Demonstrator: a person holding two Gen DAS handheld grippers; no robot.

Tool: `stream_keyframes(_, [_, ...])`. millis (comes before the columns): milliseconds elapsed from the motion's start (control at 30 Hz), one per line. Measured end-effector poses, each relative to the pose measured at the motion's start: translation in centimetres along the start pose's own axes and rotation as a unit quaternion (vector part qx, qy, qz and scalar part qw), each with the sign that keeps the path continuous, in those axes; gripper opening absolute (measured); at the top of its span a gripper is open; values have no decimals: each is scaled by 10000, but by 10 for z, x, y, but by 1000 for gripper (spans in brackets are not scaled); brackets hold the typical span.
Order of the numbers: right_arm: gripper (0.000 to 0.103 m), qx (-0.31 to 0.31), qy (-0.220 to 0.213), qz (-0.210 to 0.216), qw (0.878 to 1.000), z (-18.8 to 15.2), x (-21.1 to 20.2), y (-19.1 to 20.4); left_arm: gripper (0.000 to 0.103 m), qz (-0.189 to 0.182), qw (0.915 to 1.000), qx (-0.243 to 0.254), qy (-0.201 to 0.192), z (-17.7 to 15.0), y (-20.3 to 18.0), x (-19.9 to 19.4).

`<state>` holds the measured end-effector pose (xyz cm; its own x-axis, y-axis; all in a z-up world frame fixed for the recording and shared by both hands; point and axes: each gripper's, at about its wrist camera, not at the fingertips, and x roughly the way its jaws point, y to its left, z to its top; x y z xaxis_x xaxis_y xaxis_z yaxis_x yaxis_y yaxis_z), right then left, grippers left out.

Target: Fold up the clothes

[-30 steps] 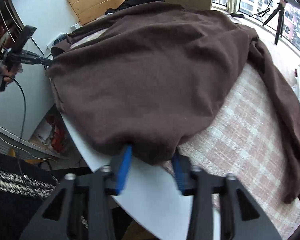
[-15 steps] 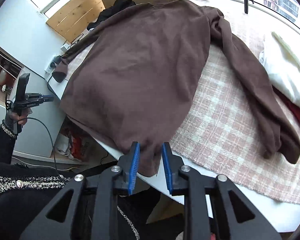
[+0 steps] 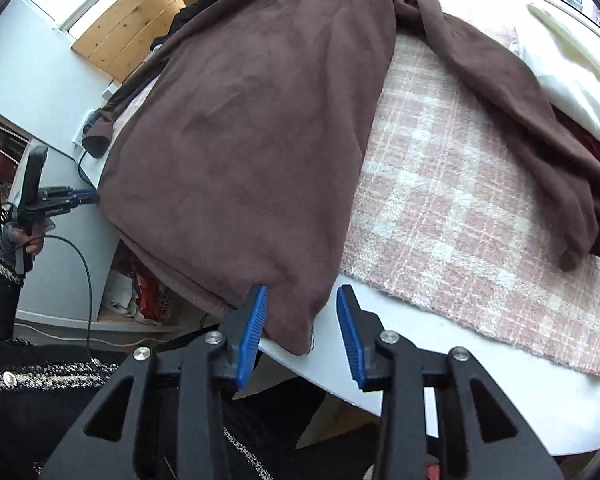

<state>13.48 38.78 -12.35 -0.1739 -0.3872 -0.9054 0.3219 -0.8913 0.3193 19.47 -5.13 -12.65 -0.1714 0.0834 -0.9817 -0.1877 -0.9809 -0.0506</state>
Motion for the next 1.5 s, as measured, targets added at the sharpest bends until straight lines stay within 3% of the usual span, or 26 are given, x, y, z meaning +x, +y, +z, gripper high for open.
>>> stream_keyframes(33, [39, -114, 89, -101, 9998, -3, 5, 5, 20, 72, 10000, 59, 10, 0, -4, 0])
stream_keyframes(100, [40, -283, 155, -169, 9993, -9, 9, 14, 3, 119, 9998, 167, -32, 0, -7, -2])
stream_keyframes(200, [36, -492, 15, -280, 9984, -12, 11, 25, 2, -16, 9996, 240, -166, -2, -3, -18])
stream_keyframes(233, [11, -521, -31, -352, 9980, -12, 10, 28, 2, -58, 9993, 271, -256, -4, -1, -28])
stream_keyframes(267, [6, -415, -110, -343, 9985, -11, 6, 27, 2, -99, 9989, 302, -345, -7, 1, -39])
stream_keyframes(433, [6, -129, -990, -125, 9949, -18, -50, 36, 2, -499, 9946, 377, -828, -15, 12, -83])
stream_keyframes(533, [6, 40, -839, -423, 9956, -17, -37, 45, 2, -522, 9956, 622, -475, -11, 13, -55])
stream_keyframes(633, [6, -165, -331, -934, 9949, -15, -6, 53, 2, -540, 9942, 911, -176, -17, 9, -31])
stream_keyframes(767, [6, 265, -571, -922, 9938, -17, -20, 49, 4, -919, 9913, 911, -252, -18, 17, -39])
stream_keyframes(1067, [6, 430, -399, -1250, 9904, -25, -9, 51, 14, -883, 9936, 704, 101, -20, 21, -9])
stream_keyframes(1200, [6, 428, -347, -1258, 9905, -22, -7, 51, 25, -830, 9944, 616, 221, -19, 19, 1])
stream_keyframes(1333, [6, 522, -370, -1203, 9907, -21, -11, 50, 25, -1047, 9935, 328, 300, -15, 22, 9])
stream_keyframes(1400, [6, 548, -352, -1177, 9909, -21, -11, 48, 7, -1248, 9917, 160, 257, -13, 27, 10])
stream_keyframes(1500, [7, 661, -230, -1110, 9914, -22, -7, 45, 6, -1455, 9891, 193, 100, -14, 32, -3])
